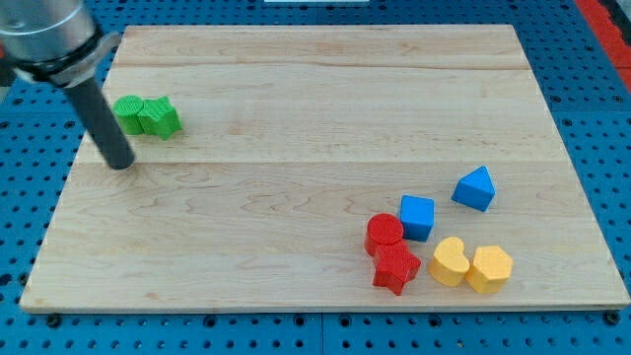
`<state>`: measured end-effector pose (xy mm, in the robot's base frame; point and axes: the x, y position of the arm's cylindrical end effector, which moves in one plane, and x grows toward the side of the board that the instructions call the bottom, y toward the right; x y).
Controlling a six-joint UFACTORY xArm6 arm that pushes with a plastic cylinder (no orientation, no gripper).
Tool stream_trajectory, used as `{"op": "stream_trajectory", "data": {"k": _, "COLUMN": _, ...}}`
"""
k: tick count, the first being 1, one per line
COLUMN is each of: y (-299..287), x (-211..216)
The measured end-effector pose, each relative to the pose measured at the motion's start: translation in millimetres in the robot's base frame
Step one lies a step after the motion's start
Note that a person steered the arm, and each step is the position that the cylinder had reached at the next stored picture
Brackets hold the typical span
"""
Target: Move your hand towards right center of the board
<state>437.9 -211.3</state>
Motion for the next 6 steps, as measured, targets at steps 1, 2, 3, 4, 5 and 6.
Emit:
{"op": "stream_trajectory", "data": {"k": 1, "y": 73.1, "x": -18.0}}
{"op": "stream_trajectory", "data": {"k": 2, "y": 123.7, "x": -46.9}}
{"op": "stream_trajectory", "data": {"k": 3, "y": 201.0, "x": -73.8}}
{"op": "stream_trajectory", "data": {"k": 4, "y": 298.4, "x": -62.5}}
{"op": "stream_trajectory", "data": {"k": 5, "y": 383.6, "x": -12.8}}
{"op": "stream_trajectory", "data": {"k": 6, "y": 423.9, "x": 2.1}}
